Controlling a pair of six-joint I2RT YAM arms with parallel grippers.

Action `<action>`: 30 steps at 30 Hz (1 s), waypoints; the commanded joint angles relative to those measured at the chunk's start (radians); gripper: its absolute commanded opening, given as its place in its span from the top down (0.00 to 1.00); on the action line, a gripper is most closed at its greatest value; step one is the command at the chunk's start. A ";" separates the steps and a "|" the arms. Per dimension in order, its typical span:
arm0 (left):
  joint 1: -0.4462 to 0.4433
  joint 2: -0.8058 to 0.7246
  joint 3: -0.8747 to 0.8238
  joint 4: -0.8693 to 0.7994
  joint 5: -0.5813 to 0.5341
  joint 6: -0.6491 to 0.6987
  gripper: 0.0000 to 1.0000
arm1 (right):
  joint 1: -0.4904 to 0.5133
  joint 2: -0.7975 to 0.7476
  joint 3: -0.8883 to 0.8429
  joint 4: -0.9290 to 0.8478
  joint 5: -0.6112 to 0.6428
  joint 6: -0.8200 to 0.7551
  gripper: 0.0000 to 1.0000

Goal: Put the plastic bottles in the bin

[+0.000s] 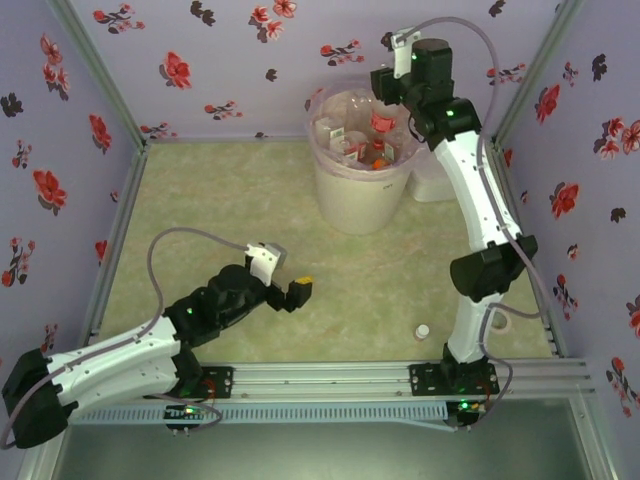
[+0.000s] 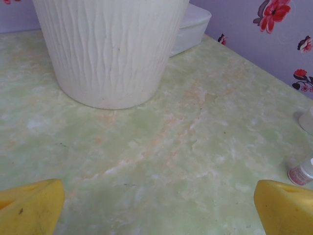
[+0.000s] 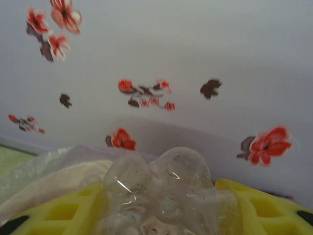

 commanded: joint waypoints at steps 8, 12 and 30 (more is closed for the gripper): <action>0.007 -0.026 -0.004 -0.039 -0.039 -0.003 0.00 | -0.022 0.181 0.160 -0.329 -0.031 0.027 0.89; 0.009 -0.021 0.001 -0.045 -0.041 -0.002 0.00 | -0.029 0.218 0.114 -0.335 -0.041 0.061 0.90; 0.013 -0.007 -0.002 -0.035 -0.048 -0.002 0.00 | -0.008 0.202 -0.322 -0.096 -0.217 0.230 0.92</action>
